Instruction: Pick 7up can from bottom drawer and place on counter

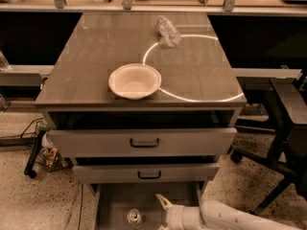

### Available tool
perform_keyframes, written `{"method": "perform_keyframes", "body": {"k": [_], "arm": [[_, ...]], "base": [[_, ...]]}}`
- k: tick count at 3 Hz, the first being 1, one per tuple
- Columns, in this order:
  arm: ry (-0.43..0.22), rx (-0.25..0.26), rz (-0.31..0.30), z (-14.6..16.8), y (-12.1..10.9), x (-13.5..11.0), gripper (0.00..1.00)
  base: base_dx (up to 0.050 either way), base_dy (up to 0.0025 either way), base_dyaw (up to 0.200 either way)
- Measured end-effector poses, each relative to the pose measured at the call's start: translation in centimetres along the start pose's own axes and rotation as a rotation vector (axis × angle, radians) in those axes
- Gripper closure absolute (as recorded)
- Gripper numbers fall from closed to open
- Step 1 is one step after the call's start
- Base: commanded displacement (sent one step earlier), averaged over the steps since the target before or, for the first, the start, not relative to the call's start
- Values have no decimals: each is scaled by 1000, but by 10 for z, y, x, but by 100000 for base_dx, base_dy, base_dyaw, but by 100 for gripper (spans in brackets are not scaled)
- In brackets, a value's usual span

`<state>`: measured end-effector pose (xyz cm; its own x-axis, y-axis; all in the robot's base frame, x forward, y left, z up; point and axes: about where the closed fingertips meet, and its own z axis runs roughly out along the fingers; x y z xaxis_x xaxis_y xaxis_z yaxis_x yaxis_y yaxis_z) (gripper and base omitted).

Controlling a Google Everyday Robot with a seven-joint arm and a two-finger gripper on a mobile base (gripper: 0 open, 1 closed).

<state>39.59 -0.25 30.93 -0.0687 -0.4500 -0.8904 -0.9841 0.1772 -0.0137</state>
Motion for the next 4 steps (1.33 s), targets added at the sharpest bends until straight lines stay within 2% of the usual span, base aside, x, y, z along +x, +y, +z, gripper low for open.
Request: {"method": "perform_keyframes", "body": {"k": [1,2,4], "arm": [[12,4,-17,25,-2,15,0],[29,30,-13,52,-8,34,0],[11,128,39,81,-29,75,0]], "base": [[0,0,0],[0,0,0],[0,0,0]]}}
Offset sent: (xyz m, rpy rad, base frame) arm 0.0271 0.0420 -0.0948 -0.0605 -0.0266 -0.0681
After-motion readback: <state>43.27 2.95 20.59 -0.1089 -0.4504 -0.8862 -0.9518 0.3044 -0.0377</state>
